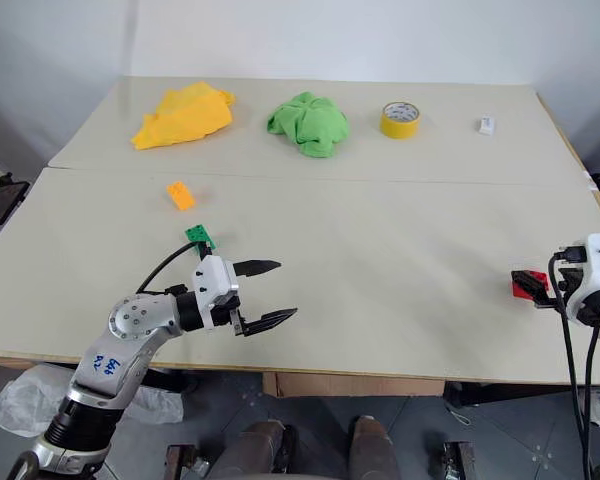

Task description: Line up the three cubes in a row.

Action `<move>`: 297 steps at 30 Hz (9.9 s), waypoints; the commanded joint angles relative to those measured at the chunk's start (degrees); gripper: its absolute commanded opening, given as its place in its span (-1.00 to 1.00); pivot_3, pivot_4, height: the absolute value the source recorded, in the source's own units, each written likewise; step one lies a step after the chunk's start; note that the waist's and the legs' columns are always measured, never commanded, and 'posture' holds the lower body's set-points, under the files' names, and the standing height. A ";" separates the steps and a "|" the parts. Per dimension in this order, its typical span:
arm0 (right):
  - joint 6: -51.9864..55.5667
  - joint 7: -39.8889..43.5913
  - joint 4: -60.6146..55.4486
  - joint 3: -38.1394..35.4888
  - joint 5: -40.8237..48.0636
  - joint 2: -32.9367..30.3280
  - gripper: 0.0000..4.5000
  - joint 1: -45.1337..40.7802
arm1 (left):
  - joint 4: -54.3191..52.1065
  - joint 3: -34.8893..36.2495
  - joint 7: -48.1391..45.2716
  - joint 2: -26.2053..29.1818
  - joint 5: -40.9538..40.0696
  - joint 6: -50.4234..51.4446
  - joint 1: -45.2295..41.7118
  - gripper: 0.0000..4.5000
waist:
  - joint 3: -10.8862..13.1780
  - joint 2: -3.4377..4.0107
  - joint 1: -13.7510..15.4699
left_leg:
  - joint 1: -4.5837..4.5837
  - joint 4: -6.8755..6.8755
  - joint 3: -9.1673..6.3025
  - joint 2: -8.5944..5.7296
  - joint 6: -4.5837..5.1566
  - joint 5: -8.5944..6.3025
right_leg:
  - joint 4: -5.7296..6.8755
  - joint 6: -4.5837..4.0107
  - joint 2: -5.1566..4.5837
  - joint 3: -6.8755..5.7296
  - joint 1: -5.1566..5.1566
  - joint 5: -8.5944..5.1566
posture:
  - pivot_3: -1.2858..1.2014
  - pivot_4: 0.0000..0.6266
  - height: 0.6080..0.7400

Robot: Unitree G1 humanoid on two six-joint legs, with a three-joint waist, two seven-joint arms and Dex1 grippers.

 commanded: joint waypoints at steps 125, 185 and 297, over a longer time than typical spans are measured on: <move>-45.68 34.73 -12.65 19.70 1.83 21.47 0.99 -4.64 | 64.69 13.81 -10.05 9.12 4.59 -18.44 -28.64 0.91 | 0.18 -0.14 -2.64 | -0.84 0.24 -0.35 -0.15 -0.17 0.03 | 0.66 -0.10 -0.03 -1.53 -0.92 -0.04 | 0.03 -0.52 1.00; -40.39 30.50 -22.93 15.59 3.92 13.25 1.00 8.37 | 52.70 -1.67 -26.22 -4.70 10.93 -24.69 -36.76 0.51 | 0.22 -0.21 0.12 | -0.92 0.81 -0.21 -0.19 -0.01 -0.02 | 0.95 -0.06 0.00 -1.39 -0.87 -0.02 | 0.03 -0.52 1.00; -38.90 31.53 -20.69 19.48 5.16 16.19 1.00 -3.78 | 46.96 14.80 -24.57 10.53 -3.91 -16.09 -27.75 -0.33 | 0.25 -0.44 -0.91 | -1.00 1.05 -0.41 -0.20 -0.05 -0.17 | 1.00 -0.07 -0.14 -1.42 -0.85 -0.02 | 0.03 -0.52 1.00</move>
